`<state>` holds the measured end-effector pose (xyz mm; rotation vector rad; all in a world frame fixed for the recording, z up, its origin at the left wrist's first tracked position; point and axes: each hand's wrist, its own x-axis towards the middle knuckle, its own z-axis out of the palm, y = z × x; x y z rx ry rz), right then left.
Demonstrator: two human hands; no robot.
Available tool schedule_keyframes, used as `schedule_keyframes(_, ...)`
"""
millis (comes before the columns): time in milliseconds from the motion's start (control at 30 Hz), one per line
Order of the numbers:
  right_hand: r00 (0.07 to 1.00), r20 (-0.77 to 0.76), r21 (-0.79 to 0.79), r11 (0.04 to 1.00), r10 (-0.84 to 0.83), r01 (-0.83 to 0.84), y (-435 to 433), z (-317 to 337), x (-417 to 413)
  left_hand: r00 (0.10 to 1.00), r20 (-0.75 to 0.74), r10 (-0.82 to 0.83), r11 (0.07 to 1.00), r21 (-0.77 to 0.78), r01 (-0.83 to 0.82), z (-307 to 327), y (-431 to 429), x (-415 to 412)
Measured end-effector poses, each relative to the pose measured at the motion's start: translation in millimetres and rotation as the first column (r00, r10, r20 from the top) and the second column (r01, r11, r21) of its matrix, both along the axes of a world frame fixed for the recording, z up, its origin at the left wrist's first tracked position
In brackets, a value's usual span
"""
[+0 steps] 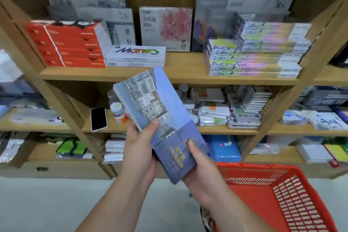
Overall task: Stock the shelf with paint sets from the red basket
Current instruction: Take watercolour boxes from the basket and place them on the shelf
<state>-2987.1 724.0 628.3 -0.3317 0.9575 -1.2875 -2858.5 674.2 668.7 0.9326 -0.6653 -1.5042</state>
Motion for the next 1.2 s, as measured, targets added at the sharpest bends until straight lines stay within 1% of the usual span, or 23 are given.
schedule_keyframes(100,0.997,0.01,-0.008,0.997,-0.076,0.076,-10.6,10.6,11.9,0.994,0.098,-0.042,0.996,-0.074,0.05,7.7,-12.2,27.3)
schedule_keyframes(167,0.994,0.005,-0.009,0.994,-0.113,0.113,-20.0,19.5,7.8,0.992,0.11,-0.062,0.993,-0.098,0.072,11.5,-21.3,40.4)
schedule_keyframes(267,0.987,-0.034,-0.04,0.987,-0.154,0.153,-38.2,31.8,-7.7,0.992,0.112,-0.051,0.994,-0.088,0.061,12.3,-39.9,54.3)
schedule_keyframes(433,0.979,-0.042,-0.064,0.978,-0.201,0.198,-81.1,39.6,-30.6,0.992,0.124,-0.032,0.998,-0.043,0.037,11.3,-84.8,69.5)
schedule_keyframes(500,0.979,-0.026,-0.075,0.977,-0.204,0.201,-104.7,46.4,-37.9,0.985,0.171,-0.028,0.999,-0.033,0.034,13.4,-103.2,71.0)
schedule_keyframes(600,0.985,-0.03,-0.143,0.976,-0.168,0.162,-145.4,60.4,-51.0,0.98,0.199,-0.028,0.999,-0.02,0.033,22.8,-132.0,69.8)
schedule_keyframes(700,0.989,-0.048,-0.181,0.975,-0.137,0.126,-184.7,78.0,-57.3,0.979,0.204,0.027,1.0,0.002,-0.028,36.8,-163.8,64.2)
schedule_keyframes(833,0.988,-0.088,-0.202,0.973,-0.127,0.107,-229.9,98.9,-52.2,0.971,0.222,0.089,0.991,0.079,-0.109,47.9,-205.3,60.2)
schedule_keyframes(933,0.983,-0.075,-0.165,0.974,-0.168,0.154,-262.9,111.1,-51.5,0.965,0.261,0.033,0.994,0.088,-0.058,57.2,-235.5,64.3)
schedule_keyframes(1067,0.966,-0.066,-0.119,0.963,-0.249,0.24,-294.8,118.1,-54.8,0.944,0.328,-0.038,0.999,0.042,0.026,67.8,-266.9,70.1)
schedule_keyframes(1133,0.956,-0.07,-0.107,0.955,-0.285,0.276,-303.5,119.8,-56.7,0.915,0.393,-0.094,0.995,0.021,0.093,68.1,-274.3,76.0)
schedule_keyframes(1200,0.945,-0.081,-0.096,0.946,-0.318,0.31,-308.8,121.7,-57.5,0.872,0.48,-0.093,0.993,-0.02,0.117,63.1,-278.7,86.2)
